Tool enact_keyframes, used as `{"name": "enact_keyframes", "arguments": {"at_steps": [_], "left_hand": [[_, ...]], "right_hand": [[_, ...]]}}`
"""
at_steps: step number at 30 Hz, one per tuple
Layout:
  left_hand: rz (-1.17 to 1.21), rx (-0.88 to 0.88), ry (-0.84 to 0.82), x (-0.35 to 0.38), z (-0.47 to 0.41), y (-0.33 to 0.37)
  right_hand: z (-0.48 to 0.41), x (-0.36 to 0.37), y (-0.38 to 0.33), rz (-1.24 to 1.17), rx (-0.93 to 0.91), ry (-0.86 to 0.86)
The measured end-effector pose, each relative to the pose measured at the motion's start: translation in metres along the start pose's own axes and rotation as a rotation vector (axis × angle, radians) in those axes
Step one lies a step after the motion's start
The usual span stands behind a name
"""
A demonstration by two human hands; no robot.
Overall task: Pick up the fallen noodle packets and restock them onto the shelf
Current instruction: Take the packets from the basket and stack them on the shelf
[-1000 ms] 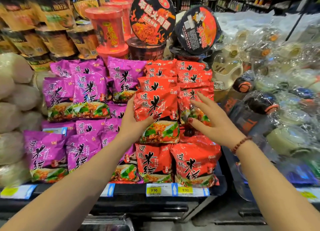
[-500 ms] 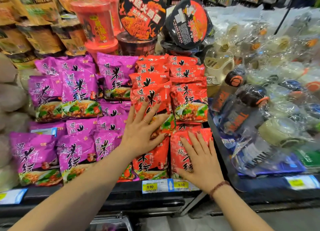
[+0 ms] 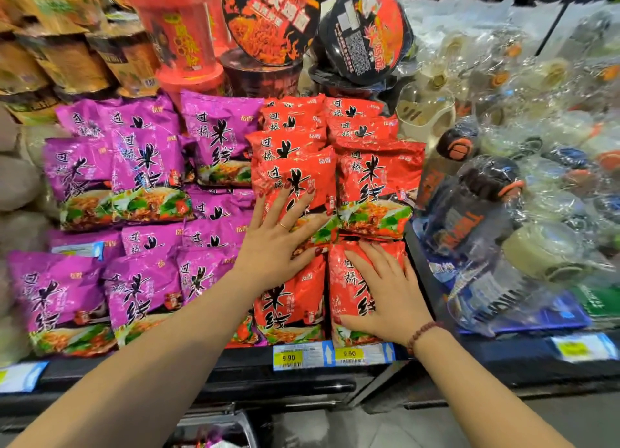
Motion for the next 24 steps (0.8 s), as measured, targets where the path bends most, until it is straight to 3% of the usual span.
{"name": "enact_keyframes", "arguments": {"at_steps": [4, 11, 20, 24], "left_hand": [[0.056, 0.001, -0.011, -0.004, 0.000, 0.001], [0.137, -0.004, -0.041, -0.026, 0.003, 0.004], [0.295, -0.005, -0.037, -0.064, 0.039, -0.005], [0.307, -0.063, -0.055, -0.083, 0.088, -0.022]], "right_hand": [[0.000, -0.004, -0.002, 0.043, 0.017, -0.007], [0.010, -0.009, -0.008, 0.095, -0.003, 0.148], [0.019, -0.032, -0.049, -0.069, -0.122, 0.355], [0.023, -0.038, -0.087, -0.095, -0.179, 0.366]]}}
Point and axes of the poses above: each hand's wrist, its own z-axis away from the middle knuckle, its own x-axis out of the palm, y = z × x, the point moved 4 cm from there along -z, towards the middle knuckle, and after that the axes turned 5 degrees about z, right-handed, at the moved point
